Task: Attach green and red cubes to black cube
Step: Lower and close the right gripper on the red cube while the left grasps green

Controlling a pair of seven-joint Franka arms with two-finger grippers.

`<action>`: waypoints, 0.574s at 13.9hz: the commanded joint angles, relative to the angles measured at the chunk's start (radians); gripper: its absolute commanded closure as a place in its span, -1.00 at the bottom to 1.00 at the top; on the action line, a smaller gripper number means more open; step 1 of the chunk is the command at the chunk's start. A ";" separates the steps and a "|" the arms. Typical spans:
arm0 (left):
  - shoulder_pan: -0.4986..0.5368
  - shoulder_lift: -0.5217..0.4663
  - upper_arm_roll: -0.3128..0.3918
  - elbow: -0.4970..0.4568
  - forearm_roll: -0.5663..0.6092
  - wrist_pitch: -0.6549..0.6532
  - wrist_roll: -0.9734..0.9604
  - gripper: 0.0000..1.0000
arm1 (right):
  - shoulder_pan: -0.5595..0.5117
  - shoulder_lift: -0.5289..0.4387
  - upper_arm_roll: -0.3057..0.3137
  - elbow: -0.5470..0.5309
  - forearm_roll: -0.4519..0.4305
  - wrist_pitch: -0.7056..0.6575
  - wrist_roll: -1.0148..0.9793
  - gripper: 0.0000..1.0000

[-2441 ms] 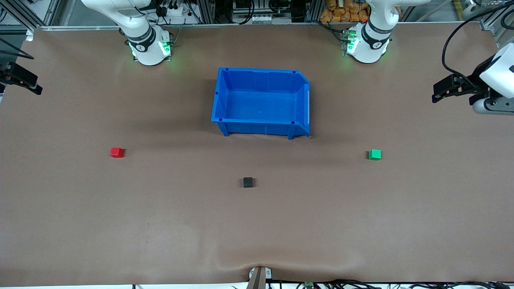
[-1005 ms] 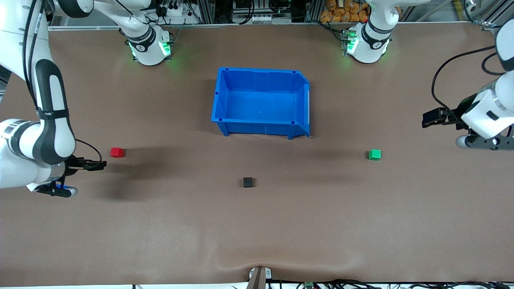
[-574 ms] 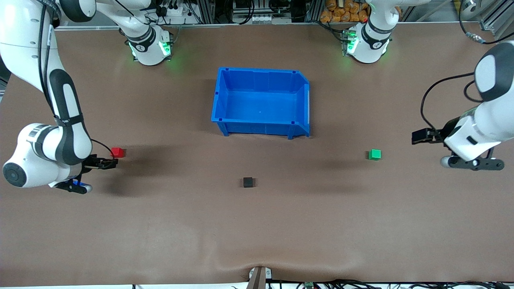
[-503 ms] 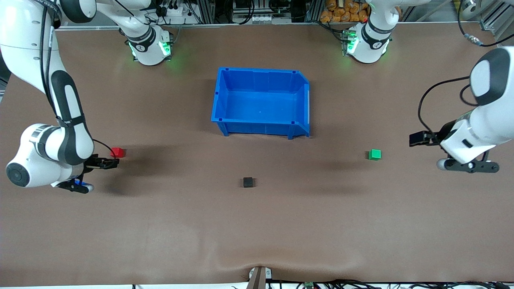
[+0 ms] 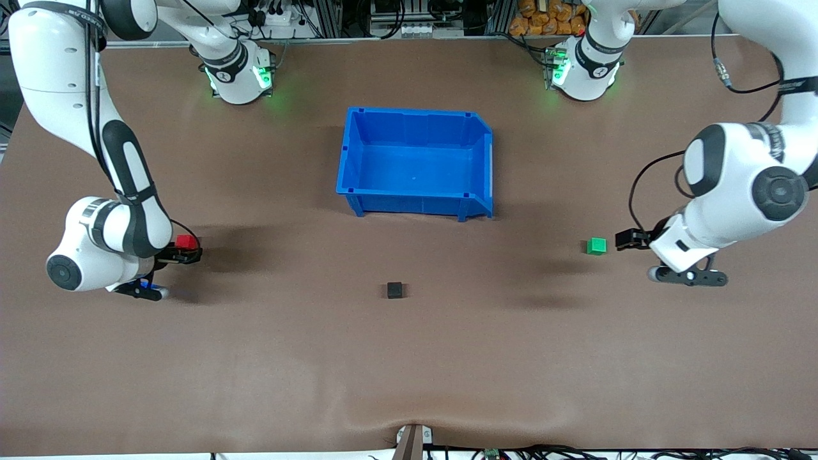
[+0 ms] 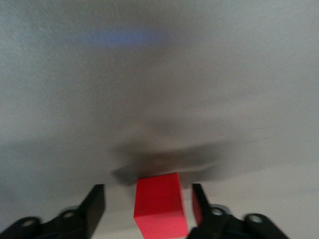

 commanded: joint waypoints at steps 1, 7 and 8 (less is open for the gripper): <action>-0.002 -0.006 -0.001 -0.115 0.004 0.120 -0.002 -1.00 | 0.001 -0.001 -0.003 -0.012 -0.006 0.008 -0.019 1.00; -0.004 0.099 -0.003 -0.193 -0.002 0.295 -0.005 -1.00 | 0.020 -0.003 0.000 0.115 0.009 -0.085 0.152 1.00; -0.002 0.122 -0.003 -0.195 -0.002 0.315 -0.005 -1.00 | 0.040 -0.004 0.001 0.158 0.015 -0.142 0.233 1.00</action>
